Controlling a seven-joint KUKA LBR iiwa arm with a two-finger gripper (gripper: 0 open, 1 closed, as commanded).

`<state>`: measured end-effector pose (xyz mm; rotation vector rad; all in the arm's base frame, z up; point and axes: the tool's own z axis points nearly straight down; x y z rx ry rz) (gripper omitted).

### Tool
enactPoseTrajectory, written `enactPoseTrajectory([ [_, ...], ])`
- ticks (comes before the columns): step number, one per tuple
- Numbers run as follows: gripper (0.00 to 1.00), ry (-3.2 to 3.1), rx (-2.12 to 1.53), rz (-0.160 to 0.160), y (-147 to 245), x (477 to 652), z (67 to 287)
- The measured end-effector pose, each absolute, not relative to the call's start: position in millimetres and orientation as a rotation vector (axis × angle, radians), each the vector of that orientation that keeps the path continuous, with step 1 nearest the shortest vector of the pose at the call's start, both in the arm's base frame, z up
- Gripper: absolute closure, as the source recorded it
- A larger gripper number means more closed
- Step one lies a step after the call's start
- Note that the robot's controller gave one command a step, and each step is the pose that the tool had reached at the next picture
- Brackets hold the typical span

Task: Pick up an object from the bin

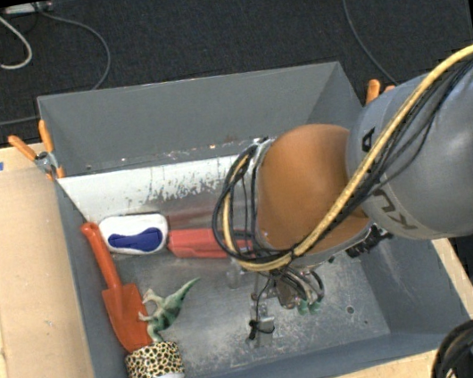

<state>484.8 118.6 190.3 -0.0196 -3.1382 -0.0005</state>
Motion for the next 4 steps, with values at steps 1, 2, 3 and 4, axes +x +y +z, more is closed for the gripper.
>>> enactPoseTrajectory([
  [1,0.0,-3.138,-0.02,0.0,119,484.8,190],
  [2,0.0,-3.129,0.221,-0.001,152,491.8,137],
  [3,0.0,-3.132,0.181,-0.002,170,472.0,149],
  [4,0.0,-3.133,0.286,-0.003,163,480.9,69],
])
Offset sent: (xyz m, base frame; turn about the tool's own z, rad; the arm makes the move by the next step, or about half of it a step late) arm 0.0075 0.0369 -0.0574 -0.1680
